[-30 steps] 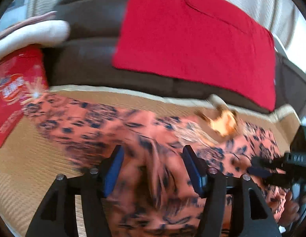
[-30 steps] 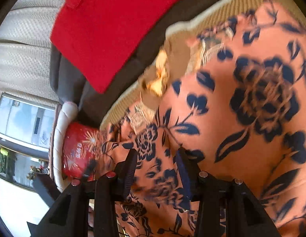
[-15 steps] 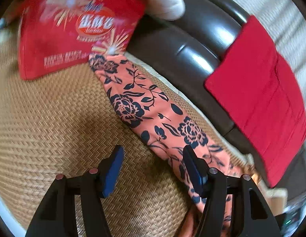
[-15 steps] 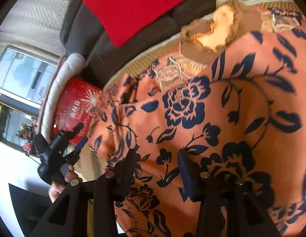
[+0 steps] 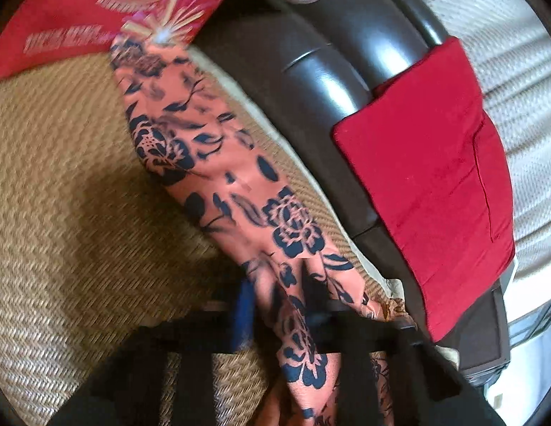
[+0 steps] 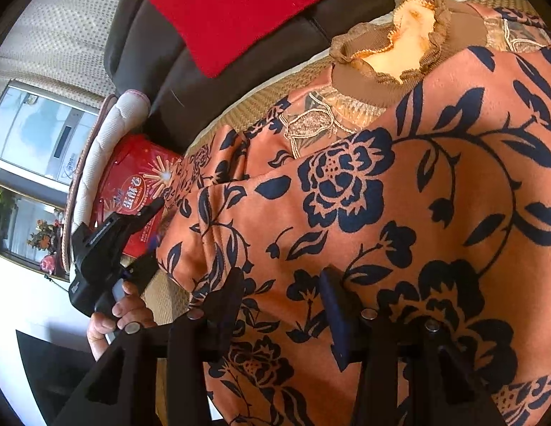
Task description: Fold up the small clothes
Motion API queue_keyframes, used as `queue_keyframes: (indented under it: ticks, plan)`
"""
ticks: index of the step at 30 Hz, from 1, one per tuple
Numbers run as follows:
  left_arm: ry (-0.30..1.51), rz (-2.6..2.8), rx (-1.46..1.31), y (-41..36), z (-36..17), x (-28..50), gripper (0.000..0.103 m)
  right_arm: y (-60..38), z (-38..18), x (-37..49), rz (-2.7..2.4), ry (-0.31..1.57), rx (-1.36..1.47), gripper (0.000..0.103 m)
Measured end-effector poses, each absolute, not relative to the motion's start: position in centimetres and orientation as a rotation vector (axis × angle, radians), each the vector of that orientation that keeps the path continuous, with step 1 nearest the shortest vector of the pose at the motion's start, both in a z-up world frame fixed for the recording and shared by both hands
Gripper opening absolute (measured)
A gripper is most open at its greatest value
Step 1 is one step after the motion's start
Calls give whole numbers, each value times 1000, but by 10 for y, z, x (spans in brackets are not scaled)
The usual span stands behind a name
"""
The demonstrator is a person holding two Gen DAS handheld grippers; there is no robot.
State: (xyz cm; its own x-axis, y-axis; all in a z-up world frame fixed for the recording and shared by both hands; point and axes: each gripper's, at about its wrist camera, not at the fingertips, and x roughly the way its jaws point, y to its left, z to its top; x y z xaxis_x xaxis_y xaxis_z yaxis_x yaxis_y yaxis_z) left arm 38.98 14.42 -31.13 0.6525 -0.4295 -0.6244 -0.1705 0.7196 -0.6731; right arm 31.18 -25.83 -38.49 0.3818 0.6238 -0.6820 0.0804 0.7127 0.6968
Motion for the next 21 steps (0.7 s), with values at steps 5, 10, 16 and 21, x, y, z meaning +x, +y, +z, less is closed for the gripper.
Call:
queue_keyframes:
  ticks: [5,10,16,21]
  plan:
    - [767,-174,-645,119,-283,382,6,-267,-387,307,394,1164,750,48]
    - [666,-333,-278,29,-232,353,6,-293,-376,301,376,1115,788,48]
    - [767,-588,405,-137,-272,277,13,-369,-354,288,217,971,861,54]
    - [792,-576,629,-149,-300,241,25,-419,-350,274,141,900,967,59]
